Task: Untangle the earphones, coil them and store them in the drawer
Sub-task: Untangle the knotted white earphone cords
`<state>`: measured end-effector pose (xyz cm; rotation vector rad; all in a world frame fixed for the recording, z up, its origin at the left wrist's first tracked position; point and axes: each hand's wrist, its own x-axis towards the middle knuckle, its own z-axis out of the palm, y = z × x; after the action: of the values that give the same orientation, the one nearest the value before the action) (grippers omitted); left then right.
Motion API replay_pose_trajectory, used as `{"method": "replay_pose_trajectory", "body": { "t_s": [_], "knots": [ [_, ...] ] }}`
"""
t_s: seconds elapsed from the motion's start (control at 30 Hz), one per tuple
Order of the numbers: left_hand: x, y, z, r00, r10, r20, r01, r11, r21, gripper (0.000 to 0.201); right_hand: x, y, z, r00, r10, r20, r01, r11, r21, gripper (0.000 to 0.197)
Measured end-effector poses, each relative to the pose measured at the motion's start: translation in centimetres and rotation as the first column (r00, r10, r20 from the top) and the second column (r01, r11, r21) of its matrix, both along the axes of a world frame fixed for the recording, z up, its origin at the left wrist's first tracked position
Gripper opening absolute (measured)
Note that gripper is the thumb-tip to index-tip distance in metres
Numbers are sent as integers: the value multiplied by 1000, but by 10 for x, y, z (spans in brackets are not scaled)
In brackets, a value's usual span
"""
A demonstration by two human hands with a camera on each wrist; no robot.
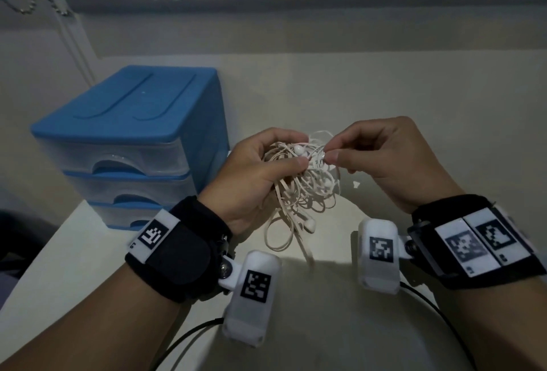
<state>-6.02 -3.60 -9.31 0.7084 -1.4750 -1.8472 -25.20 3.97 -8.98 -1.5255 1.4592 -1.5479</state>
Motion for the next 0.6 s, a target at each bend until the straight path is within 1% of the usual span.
{"method": "replay_pose_trajectory", "body": {
  "t_s": [0.17, 0.23, 0.3, 0.37, 0.43, 0.6],
  "knots": [
    [-1, 0, 2, 996, 67, -64, -70, 997, -40, 32, 4, 1, 1, 1000, 25, -13, -24, 999, 32, 9],
    [-1, 0, 6, 993, 75, -93, -75, 997, 1, 29, 1, 0, 1, 1000, -20, 3, 20, 1000, 20, 8],
    [0, -1, 8, 992, 60, -115, -56, 998, 38, 31, -2, 0, 1, 997, -79, 25, 79, 997, 1, 7],
    [0, 0, 8, 993, 43, -107, -41, 999, 21, 35, -3, 0, 1, 994, -97, 43, 96, 995, 5, 7],
    [0, 0, 7, 996, 32, -83, -33, 999, -17, 38, -3, 0, 2, 995, -85, 46, 84, 996, 16, 9],
    [-1, 1, 3, 1000, 15, 24, -14, 999, -51, 47, 0, -1, 3, 996, -43, 78, 42, 999, 17, 12]
  ]
}}
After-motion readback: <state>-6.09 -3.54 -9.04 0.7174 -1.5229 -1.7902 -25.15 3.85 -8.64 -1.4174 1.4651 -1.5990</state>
